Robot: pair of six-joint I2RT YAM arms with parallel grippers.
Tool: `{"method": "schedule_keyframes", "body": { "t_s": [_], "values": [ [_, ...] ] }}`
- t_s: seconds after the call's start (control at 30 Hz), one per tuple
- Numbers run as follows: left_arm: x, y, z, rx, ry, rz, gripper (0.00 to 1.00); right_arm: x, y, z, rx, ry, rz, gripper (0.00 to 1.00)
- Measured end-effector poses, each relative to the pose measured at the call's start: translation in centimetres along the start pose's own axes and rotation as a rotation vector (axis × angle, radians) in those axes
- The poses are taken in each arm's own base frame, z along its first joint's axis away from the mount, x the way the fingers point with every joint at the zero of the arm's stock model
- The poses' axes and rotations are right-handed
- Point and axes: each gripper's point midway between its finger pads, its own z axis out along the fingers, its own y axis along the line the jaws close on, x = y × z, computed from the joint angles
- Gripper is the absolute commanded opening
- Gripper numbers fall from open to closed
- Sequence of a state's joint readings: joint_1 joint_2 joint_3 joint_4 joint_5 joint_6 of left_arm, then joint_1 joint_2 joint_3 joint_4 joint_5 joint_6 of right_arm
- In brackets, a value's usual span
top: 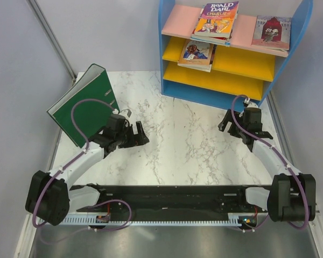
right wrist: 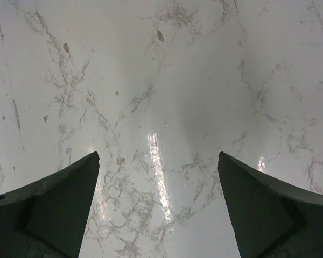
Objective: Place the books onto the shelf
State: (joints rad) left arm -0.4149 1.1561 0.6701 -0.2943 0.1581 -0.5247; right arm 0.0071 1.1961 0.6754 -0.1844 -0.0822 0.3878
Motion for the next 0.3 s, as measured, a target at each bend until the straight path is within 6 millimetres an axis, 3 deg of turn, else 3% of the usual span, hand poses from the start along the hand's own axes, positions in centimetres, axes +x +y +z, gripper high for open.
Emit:
{"method": "schedule_keyframes", "body": {
  "t_s": [0.3],
  "values": [
    [-2.2, -0.4, -0.1, -0.02, -0.033, 0.052, 1.0, 0.2, 0.4, -0.1, -0.025, 0.009, -0.015, 0.98]
  ]
}}
